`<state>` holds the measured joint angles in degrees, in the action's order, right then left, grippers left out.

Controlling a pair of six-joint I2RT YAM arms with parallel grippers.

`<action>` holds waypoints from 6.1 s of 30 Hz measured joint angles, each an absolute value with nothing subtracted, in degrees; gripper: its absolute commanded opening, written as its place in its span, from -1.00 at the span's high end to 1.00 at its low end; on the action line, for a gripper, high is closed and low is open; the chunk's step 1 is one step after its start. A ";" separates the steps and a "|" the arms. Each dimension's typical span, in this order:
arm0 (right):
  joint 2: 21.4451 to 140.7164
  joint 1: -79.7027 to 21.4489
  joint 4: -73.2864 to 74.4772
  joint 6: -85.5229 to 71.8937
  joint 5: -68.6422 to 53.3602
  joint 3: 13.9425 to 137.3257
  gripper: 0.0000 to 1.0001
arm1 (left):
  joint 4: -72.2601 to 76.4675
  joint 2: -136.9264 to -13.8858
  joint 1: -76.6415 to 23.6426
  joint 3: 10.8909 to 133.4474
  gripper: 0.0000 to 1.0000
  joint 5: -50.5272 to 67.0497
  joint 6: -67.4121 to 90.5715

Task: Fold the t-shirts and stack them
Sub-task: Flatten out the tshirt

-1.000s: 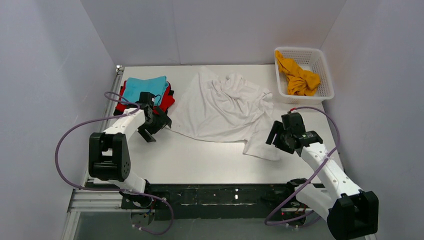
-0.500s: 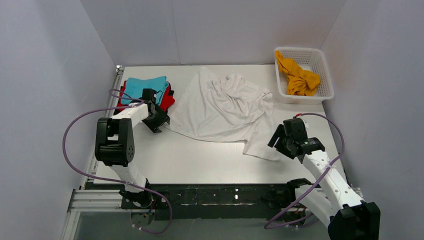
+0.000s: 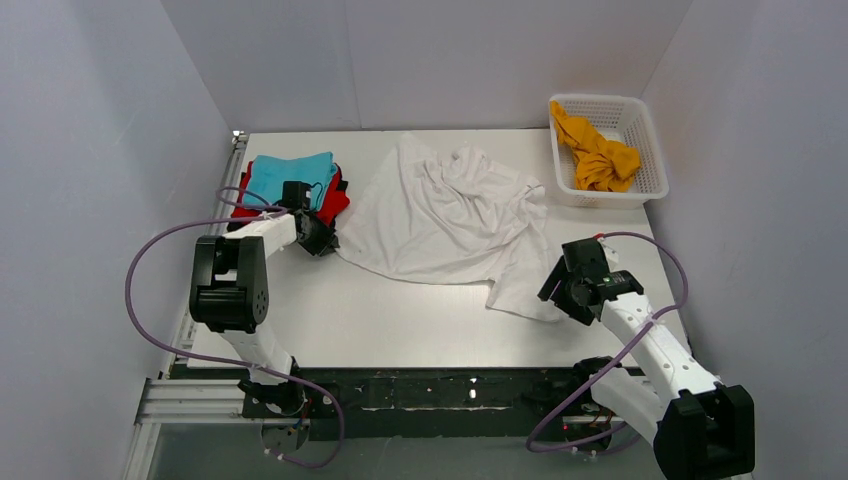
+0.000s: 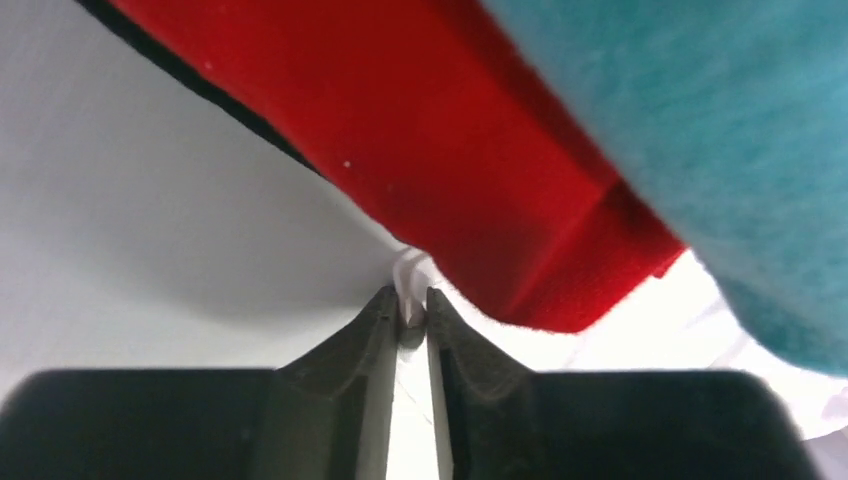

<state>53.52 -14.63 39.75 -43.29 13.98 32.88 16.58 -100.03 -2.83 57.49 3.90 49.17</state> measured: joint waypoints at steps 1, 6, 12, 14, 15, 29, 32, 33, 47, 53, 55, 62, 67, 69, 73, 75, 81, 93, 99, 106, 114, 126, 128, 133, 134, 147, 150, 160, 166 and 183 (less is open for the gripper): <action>53.78 -14.57 40.01 -43.35 14.20 32.88 -0.53 | 17.15 -100.03 -2.81 57.19 1.00 4.21 49.15; 54.13 -14.04 40.71 -43.38 14.81 33.41 -0.53 | 19.73 -99.13 -2.76 55.02 1.00 5.45 48.75; 55.77 -12.49 44.03 -44.62 16.78 36.18 -0.45 | 16.40 -91.96 -3.11 48.60 1.00 5.02 47.57; 56.18 -11.73 44.29 -44.73 16.29 36.18 -0.35 | 12.95 -88.03 -3.11 46.39 1.00 3.97 47.57; 56.58 -11.40 44.38 -44.64 15.40 36.18 -0.32 | 11.25 -85.78 -3.11 45.43 1.00 3.51 47.57; 65.39 -11.09 40.88 -44.16 6.66 33.82 0.10 | 1.61 -66.50 -3.38 33.71 1.00 -0.86 51.88; 66.17 -11.09 39.62 -44.18 6.09 33.17 0.09 | 1.08 -63.31 -3.81 31.70 1.00 -1.19 52.49; 66.17 -11.09 39.48 -44.18 5.93 32.77 0.06 | 0.82 -62.46 -3.97 30.87 1.00 -1.28 52.71; 63.66 -11.07 42.52 -44.07 10.35 32.75 0.00 | -1.15 -57.58 -4.97 27.66 1.00 -1.34 54.22; 66.76 -10.94 39.97 -42.92 7.55 32.69 0.49 | -1.72 -57.32 -5.02 27.66 1.00 -1.34 54.22; 66.98 -10.85 39.40 -42.68 6.44 32.73 0.92 | -1.80 -57.32 -5.04 27.66 1.00 -1.34 54.26; 58.98 -10.90 42.26 -42.85 6.66 33.87 0.97 | -3.90 -54.04 -5.56 27.90 1.00 -1.54 54.72; 48.64 -10.90 52.66 -42.92 10.44 43.72 0.97 | -7.70 -46.19 -6.55 29.47 1.00 -1.98 55.42; 46.13 -10.90 57.41 -43.40 11.38 46.98 0.97 | -9.37 -43.59 -6.83 29.67 1.00 -1.98 55.81; 40.29 -10.90 70.02 -45.52 10.74 48.64 0.97 | -15.14 -37.78 -7.27 29.56 1.00 -2.00 56.90; 37.78 -10.90 75.11 -46.65 9.23 48.64 0.97 | -18.90 -34.35 -7.31 29.23 1.00 -2.35 57.52; 33.82 -10.90 84.71 -49.41 5.28 49.50 0.97 | -27.79 -25.67 -7.35 27.53 1.00 -2.59 59.16; 35.88 -10.90 84.75 -48.18 2.76 49.91 0.97 | -27.75 -23.11 -7.35 27.42 1.00 -2.50 60.47; 38.26 -10.90 73.34 -46.22 2.83 52.56 0.97 | -25.69 -32.23 -7.38 30.92 1.00 -1.28 58.94; 49.71 -10.90 58.26 -42.15 8.60 72.93 0.97 | -16.97 -49.78 -7.49 53.84 1.00 -2.66 54.68; 56.86 -10.94 51.83 -33.54 13.78 111.02 0.97 | -12.56 -59.35 -7.64 87.35 1.00 -2.72 46.28; 47.18 -10.94 47.42 -25.12 10.13 126.10 0.97 | -16.45 -54.81 -7.68 112.51 1.00 1.80 34.26; 45.19 -10.94 46.06 -24.56 8.95 125.78 0.97 | -17.10 -53.84 -7.68 114.02 1.00 2.11 33.01; 42.81 -10.87 41.65 -22.48 7.09 126.48 0.97 | -18.48 -53.54 -7.68 118.63 1.00 2.17 30.48; 42.92 -10.79 40.75 -22.02 6.85 126.63 0.97 | -18.61 -53.89 -7.68 119.61 1.00 2.17 30.06; 53.67 -10.87 23.94 -13.41 15.97 108.31 0.97 | -14.09 -69.71 -7.75 112.14 1.00 -4.03 24.38; 60.07 -10.90 20.95 -13.13 18.90 97.91 0.97 | -10.48 -77.06 -7.73 103.15 1.00 -6.57 23.22; 89.56 -7.33 18.11 -18.52 13.10 84.25 0.97 | -3.95 -115.94 -7.73 99.98 1.00 -13.34 21.85; 113.75 -5.39 19.73 -21.71 3.99 100.57 0.97 | -4.27 -128.77 -7.73 109.34 1.00 -16.23 21.02; 128.05 -5.26 22.76 -25.56 -0.89 117.67 0.24 | -7.64 -133.60 -7.73 119.13 -0.56 -18.74 22.41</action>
<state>128.05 -5.26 22.76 -25.56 -0.89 117.67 -7.64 -133.60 -7.73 119.13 -18.74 22.41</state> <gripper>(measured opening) 0.183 0.576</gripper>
